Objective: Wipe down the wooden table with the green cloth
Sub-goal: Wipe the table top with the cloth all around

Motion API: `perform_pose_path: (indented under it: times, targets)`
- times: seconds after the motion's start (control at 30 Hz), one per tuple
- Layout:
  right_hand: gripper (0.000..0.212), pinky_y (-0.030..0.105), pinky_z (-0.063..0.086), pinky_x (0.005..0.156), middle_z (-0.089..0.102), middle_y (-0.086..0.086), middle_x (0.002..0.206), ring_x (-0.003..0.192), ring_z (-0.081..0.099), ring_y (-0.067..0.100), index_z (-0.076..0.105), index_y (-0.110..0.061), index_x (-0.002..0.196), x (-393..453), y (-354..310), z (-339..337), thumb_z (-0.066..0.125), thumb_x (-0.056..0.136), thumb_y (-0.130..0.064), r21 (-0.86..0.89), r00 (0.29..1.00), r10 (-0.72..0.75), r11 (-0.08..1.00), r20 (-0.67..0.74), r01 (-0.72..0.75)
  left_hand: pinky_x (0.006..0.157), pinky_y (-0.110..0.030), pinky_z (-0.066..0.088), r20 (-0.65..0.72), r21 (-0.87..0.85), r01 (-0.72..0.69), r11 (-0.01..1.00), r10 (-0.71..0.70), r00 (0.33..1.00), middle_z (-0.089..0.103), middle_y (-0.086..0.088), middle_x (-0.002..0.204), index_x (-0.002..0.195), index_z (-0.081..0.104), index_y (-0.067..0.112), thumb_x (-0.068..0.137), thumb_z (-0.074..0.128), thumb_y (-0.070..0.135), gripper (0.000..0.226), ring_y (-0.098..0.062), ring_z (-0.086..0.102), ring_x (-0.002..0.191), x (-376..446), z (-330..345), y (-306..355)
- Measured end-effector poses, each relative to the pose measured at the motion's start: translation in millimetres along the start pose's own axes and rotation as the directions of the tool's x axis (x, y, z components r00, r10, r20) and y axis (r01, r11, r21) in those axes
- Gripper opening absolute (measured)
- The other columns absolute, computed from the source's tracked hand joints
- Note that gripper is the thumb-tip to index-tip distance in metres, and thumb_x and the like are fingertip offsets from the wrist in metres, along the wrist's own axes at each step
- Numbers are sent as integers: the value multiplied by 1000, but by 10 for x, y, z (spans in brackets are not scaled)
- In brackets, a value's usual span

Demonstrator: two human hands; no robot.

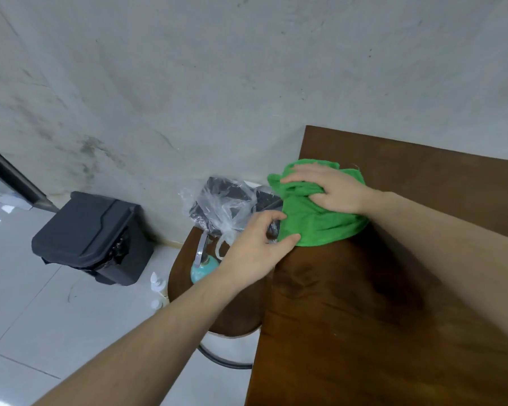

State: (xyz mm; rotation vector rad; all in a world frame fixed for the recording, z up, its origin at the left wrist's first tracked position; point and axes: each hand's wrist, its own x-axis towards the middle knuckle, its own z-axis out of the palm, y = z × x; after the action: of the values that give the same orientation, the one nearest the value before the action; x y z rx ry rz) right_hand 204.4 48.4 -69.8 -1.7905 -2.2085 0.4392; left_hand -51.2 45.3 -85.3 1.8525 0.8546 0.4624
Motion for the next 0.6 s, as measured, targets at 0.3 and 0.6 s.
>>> perform_pose_path:
  times: [0.3, 0.6]
  targets:
    - [61, 45, 32, 114, 59, 2, 131, 124, 52, 23, 63, -28, 125, 120, 100, 24, 39, 92, -73, -265, 963, -268, 929, 1, 259, 87, -10, 41, 11, 66, -10, 998, 10, 1000, 47, 13, 133, 137, 44, 30, 86, 71, 41, 59, -3, 50, 115, 168, 83, 28]
    - [67, 42, 42, 97, 68, -1, 102, 99, 60, 25, 68, -28, 103, 893, 687, -210, 23, 91, -76, -369, 994, -111, 924, 2, 104, 105, -26, 43, 12, 114, 33, 993, -35, 999, 41, 13, 143, 147, 38, 34, 87, 66, 50, 68, -3, 47, 124, 428, 94, 64]
